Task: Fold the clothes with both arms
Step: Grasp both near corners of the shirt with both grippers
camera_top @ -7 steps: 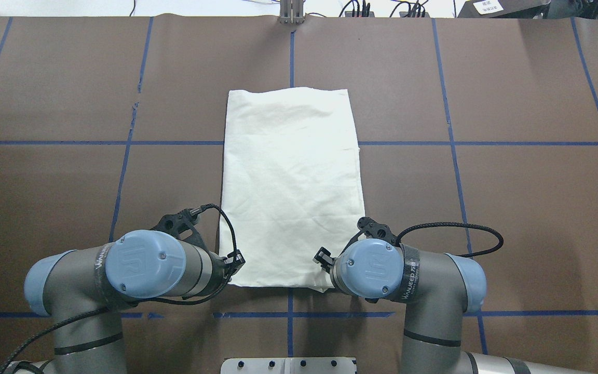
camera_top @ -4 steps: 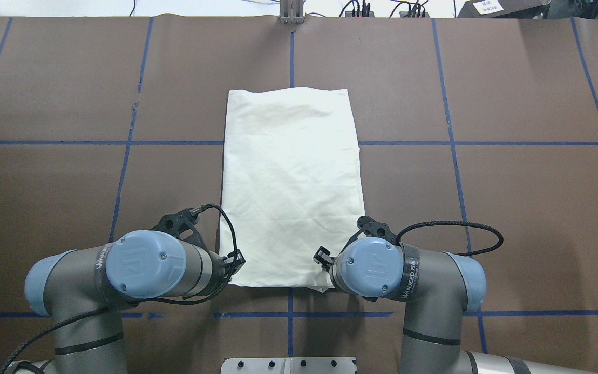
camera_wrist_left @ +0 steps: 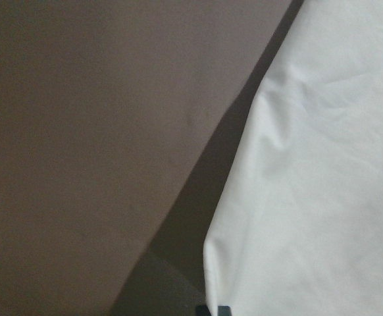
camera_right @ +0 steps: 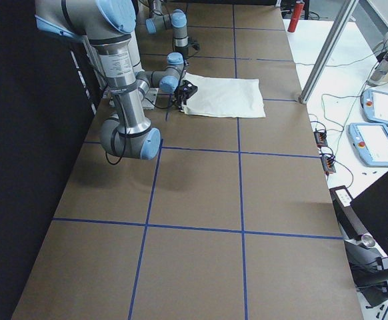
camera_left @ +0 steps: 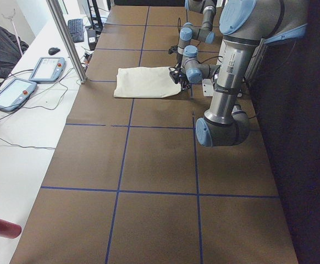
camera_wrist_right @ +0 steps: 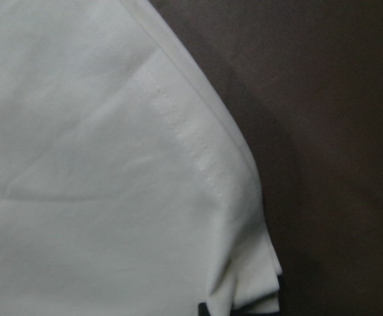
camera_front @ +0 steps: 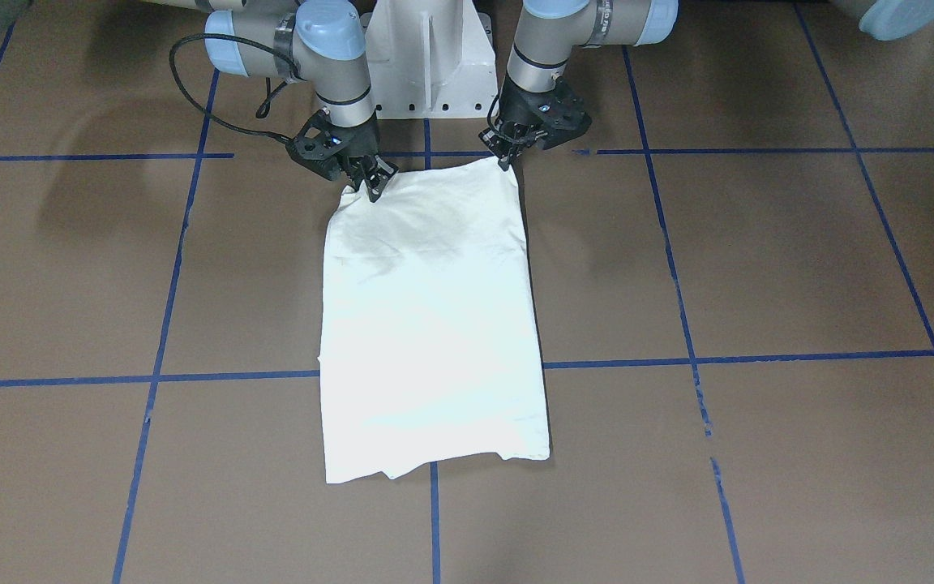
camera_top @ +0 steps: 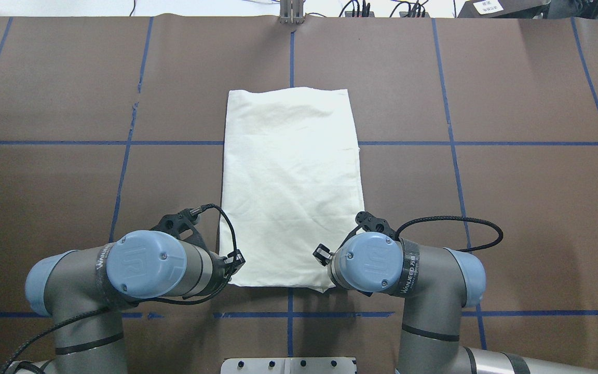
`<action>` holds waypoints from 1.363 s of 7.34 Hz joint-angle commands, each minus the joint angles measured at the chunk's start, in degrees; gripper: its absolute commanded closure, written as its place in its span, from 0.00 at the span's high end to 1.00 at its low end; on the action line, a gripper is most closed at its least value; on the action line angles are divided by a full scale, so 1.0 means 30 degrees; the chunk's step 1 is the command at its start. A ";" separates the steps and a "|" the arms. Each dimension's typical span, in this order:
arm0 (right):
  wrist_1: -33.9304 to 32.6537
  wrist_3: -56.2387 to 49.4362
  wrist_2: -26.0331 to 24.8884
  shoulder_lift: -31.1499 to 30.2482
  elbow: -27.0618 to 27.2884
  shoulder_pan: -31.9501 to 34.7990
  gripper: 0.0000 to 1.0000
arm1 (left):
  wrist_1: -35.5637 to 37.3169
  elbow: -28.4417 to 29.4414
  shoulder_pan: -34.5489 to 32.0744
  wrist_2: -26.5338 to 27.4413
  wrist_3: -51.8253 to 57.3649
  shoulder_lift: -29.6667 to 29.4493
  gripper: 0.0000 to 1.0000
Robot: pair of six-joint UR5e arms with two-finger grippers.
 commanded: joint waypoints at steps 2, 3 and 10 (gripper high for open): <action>0.0121 -0.0033 0.0047 0.0113 0.0060 0.0287 0.00 | 0.0000 -0.0069 0.0004 -0.0015 0.0000 -0.0042 0.00; 0.0180 0.0025 0.0047 0.0113 0.0293 0.0316 0.00 | -0.0029 -0.0331 0.0004 -0.0044 0.0029 -0.0042 0.00; 0.0180 -0.0004 0.0282 -0.3723 0.7002 -0.2319 0.00 | 0.3689 -0.6451 0.2142 -0.0015 -0.0058 0.1624 0.00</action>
